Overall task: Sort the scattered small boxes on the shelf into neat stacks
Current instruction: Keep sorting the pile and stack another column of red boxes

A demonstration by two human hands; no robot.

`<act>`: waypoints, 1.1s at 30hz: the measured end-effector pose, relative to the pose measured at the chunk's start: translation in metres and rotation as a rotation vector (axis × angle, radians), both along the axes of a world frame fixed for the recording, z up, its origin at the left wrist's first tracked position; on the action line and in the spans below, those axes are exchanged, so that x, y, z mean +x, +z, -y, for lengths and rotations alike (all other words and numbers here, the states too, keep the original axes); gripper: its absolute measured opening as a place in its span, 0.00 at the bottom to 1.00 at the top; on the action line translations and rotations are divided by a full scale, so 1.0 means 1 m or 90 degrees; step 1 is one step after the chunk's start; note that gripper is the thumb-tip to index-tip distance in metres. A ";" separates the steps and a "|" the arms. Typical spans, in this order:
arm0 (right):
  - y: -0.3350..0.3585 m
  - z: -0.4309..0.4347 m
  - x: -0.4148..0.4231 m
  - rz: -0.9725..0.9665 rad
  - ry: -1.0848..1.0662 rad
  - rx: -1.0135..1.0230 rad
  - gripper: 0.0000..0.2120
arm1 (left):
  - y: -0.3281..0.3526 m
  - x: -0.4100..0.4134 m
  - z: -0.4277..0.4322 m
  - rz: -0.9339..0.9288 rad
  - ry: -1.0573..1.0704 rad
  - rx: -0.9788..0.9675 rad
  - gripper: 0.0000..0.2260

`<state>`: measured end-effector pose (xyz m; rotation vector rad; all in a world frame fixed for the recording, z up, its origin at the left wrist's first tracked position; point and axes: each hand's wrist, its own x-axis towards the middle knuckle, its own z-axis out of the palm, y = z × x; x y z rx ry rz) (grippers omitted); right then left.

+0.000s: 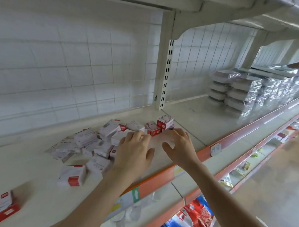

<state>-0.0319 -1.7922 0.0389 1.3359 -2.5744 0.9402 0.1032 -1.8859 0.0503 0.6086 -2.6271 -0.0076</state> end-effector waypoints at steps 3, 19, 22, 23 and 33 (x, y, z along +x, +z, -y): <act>0.002 0.007 -0.021 0.032 -0.021 0.023 0.19 | 0.003 -0.018 -0.004 0.022 0.018 0.042 0.15; 0.005 0.058 -0.066 0.076 -0.037 0.064 0.23 | 0.007 -0.041 0.008 0.020 0.075 0.005 0.17; 0.007 0.053 -0.064 0.109 -0.024 0.023 0.24 | 0.006 -0.042 0.008 0.026 0.072 0.002 0.17; 0.007 0.051 -0.062 0.123 -0.018 0.007 0.24 | 0.006 -0.043 0.009 0.025 0.074 -0.001 0.17; 0.034 0.025 -0.021 0.479 0.187 -0.260 0.16 | 0.016 -0.036 0.003 -0.122 0.014 0.232 0.36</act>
